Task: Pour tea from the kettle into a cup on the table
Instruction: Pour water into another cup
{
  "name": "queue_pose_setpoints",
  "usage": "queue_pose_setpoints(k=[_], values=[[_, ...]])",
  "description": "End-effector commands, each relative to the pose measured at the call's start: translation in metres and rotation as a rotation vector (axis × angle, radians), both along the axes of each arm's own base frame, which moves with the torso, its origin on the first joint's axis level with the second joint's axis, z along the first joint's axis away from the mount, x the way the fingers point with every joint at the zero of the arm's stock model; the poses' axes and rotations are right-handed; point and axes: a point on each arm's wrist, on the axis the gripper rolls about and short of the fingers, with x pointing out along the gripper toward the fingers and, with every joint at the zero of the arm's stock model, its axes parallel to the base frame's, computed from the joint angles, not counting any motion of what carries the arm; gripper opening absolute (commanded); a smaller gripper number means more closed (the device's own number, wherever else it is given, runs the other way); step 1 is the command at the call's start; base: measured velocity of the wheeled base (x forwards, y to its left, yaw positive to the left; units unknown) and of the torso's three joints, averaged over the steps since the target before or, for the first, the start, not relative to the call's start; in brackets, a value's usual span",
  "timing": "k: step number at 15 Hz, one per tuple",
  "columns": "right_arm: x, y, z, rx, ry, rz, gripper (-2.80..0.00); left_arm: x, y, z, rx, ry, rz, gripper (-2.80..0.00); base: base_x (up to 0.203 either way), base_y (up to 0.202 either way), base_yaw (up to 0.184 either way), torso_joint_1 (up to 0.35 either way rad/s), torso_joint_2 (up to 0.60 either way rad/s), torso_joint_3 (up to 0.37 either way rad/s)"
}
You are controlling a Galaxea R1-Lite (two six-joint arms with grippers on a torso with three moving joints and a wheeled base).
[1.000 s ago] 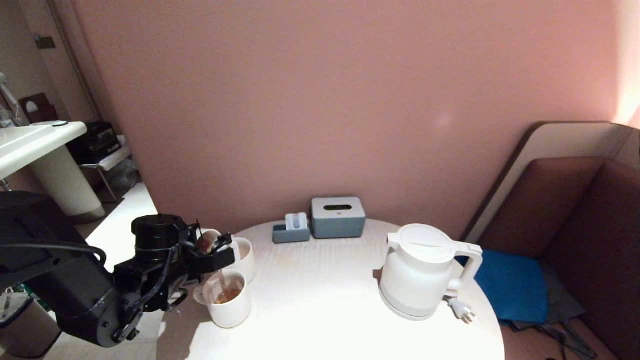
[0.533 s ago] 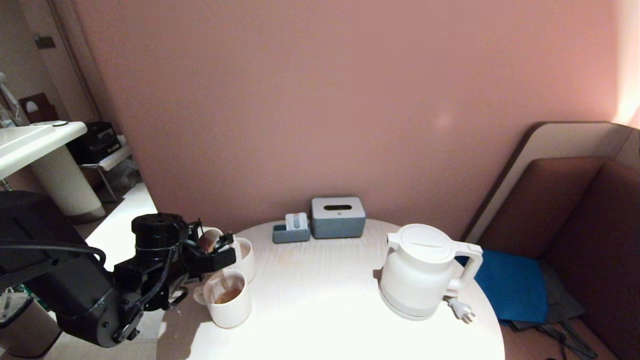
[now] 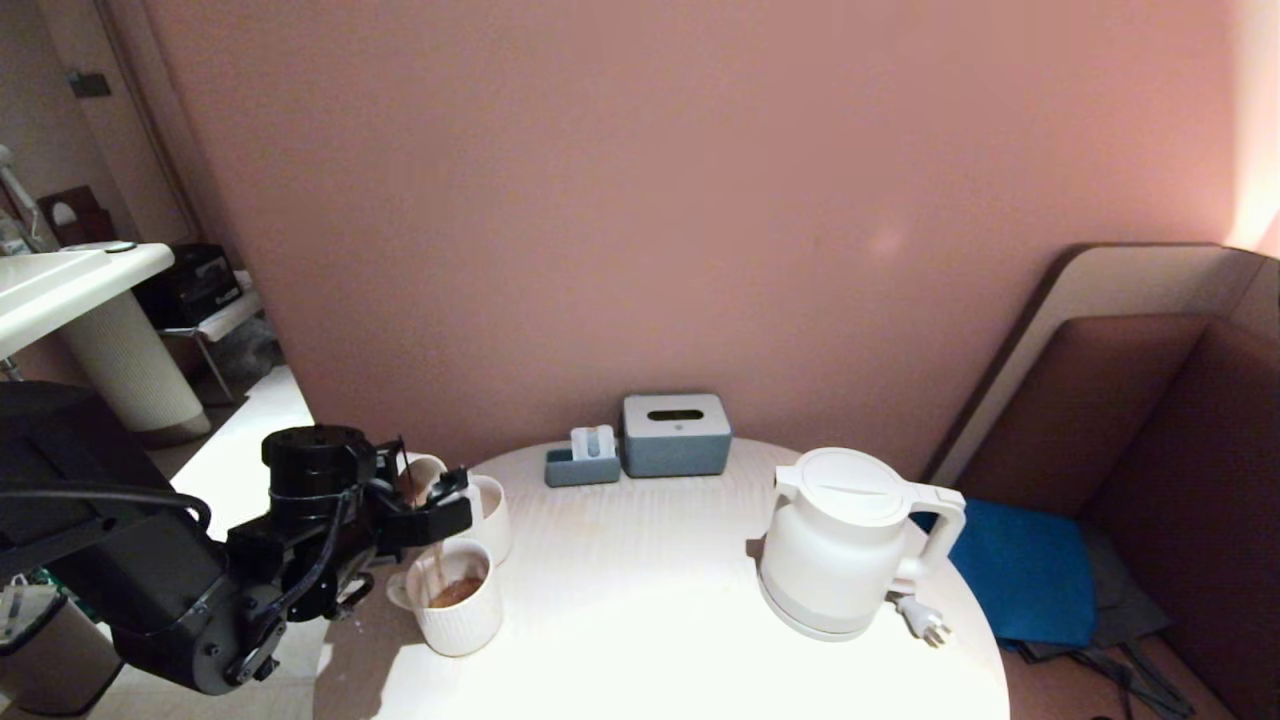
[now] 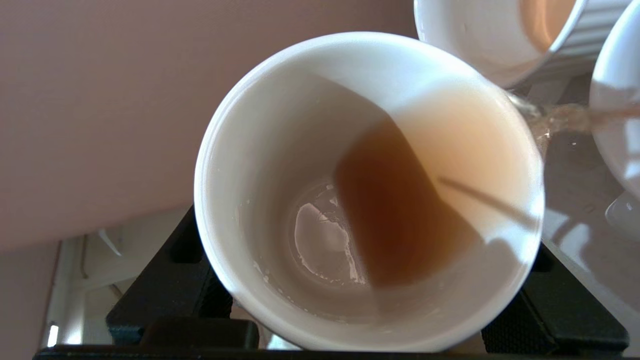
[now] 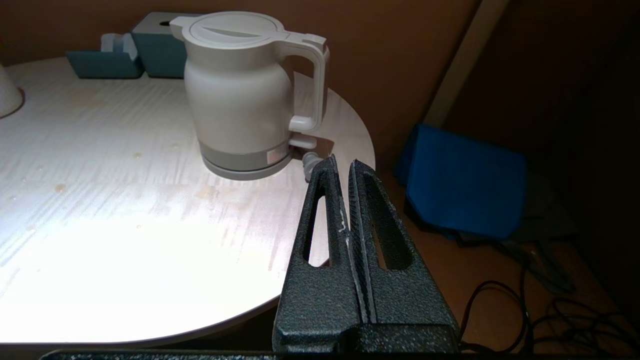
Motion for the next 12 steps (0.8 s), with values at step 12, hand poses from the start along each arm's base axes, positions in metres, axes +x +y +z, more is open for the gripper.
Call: queue_pose_setpoints(k=[12], values=[[0.0001, 0.0, 0.0, -0.001, 0.001, 0.0, -2.8, -0.0002, 0.0, -0.002, -0.008, -0.016, -0.001, -2.8, 0.0, 0.0, 0.0, 0.0, 0.0, 0.0]])
